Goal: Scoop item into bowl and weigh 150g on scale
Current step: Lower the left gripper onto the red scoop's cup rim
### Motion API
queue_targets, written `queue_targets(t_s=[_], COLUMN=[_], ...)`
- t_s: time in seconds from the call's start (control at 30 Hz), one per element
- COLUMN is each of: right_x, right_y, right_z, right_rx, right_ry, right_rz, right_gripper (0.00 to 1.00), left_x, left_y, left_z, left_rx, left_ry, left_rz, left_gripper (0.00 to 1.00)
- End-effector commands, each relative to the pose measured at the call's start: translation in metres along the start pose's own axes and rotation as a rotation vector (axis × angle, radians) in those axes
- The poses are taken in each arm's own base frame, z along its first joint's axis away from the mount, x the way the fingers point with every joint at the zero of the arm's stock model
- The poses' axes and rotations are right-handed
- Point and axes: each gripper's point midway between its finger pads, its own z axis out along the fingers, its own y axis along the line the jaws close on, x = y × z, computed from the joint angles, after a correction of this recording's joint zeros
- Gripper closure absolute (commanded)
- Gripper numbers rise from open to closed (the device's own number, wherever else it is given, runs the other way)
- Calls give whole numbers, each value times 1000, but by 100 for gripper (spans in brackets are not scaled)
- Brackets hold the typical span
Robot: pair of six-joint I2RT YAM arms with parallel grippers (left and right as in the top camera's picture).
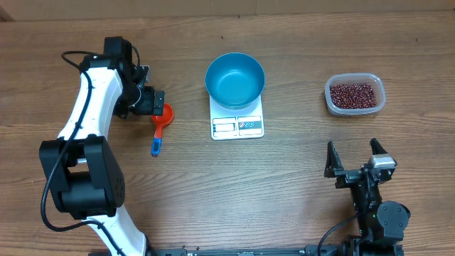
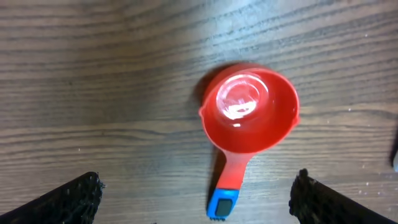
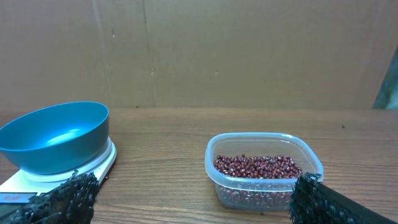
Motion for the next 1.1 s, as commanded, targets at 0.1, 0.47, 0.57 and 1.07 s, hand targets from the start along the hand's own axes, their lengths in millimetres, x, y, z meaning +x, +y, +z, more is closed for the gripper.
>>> queue_targets(t_s=[0.1, 0.47, 0.57, 1.07], right_x=[3, 3, 3, 3], right_y=[2, 2, 2, 2], right_z=[0, 0, 0, 0], right_rx=[-12, -12, -12, -12], right_ry=[0, 0, 0, 0], right_rz=[-1, -1, -1, -1], right_gripper=[0, 0, 0, 0], left_x=[-7, -14, -14, -5], left_y=[9, 10, 10, 11], left_z=[2, 3, 3, 48], left_rx=[-21, -24, -24, -13], left_ry=[-18, -48, -49, 54], left_rz=[11, 12, 12, 9], left_gripper=[1, 1, 0, 0])
